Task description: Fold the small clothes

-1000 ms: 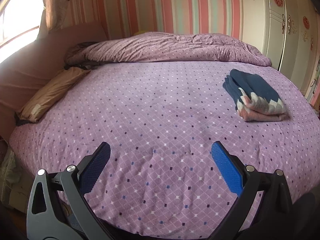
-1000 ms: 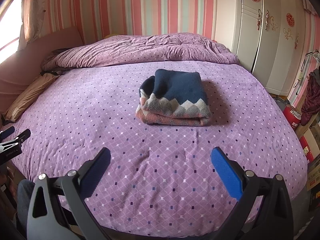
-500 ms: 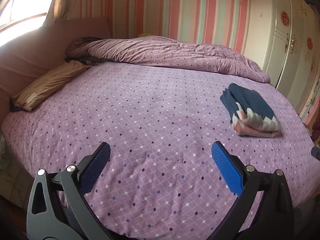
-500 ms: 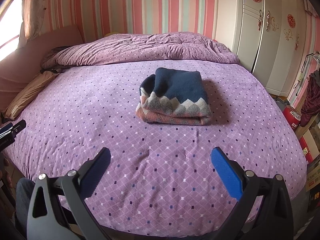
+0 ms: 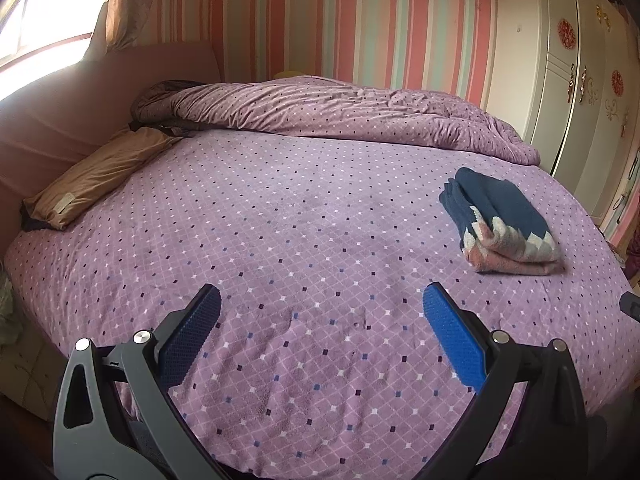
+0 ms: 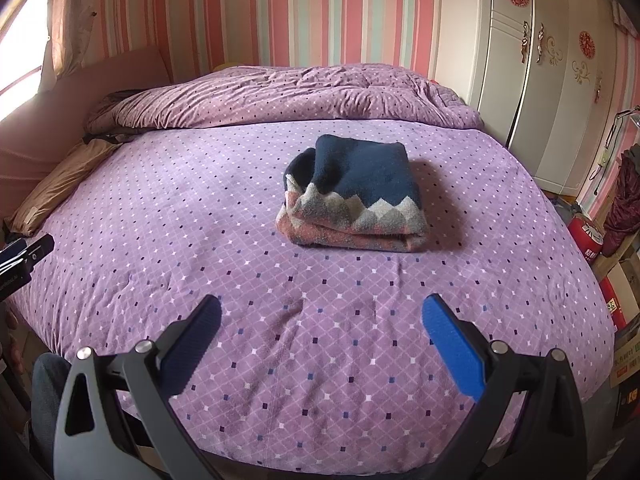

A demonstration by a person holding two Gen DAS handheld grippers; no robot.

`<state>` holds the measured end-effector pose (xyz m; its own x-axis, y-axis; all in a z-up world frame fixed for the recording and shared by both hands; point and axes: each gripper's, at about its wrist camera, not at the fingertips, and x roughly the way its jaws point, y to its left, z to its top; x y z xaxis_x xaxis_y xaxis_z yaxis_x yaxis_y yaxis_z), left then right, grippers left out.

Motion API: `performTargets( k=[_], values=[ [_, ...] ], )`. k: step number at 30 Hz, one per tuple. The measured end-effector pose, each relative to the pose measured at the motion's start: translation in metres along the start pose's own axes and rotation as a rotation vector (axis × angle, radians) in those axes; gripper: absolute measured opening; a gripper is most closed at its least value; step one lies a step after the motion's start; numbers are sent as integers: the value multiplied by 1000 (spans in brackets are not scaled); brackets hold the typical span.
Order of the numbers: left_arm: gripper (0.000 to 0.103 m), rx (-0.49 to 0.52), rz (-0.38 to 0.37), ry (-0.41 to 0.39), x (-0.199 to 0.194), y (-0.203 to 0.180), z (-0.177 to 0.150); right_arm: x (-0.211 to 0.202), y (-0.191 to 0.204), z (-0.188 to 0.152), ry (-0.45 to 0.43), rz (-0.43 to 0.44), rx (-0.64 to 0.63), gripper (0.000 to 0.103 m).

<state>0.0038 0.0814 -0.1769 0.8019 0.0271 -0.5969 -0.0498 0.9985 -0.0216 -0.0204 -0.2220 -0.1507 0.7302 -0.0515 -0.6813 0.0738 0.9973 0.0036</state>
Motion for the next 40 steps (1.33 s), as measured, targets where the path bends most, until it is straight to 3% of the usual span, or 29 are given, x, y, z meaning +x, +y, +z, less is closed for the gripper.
performTargets(
  k=[6,9,21,29,40],
  values=[
    [100,-7,-21,-13,-4,1,2,0,0,1,-2,-6,-5,101],
    [100,14,16,-39,-8,-3,3,0,0,1,-2,-5,-4,101],
    [100,-29,-27,-36,-7,2,2,2,-1,2,3,-7,-8,101],
    [100,28,3,-101,-21,-9,4,5,1,-3,11,-6,-14,101],
    [100,8,36,-57,-13,-4,5,6,1,-5,11,-7,-10,101]
  ],
)
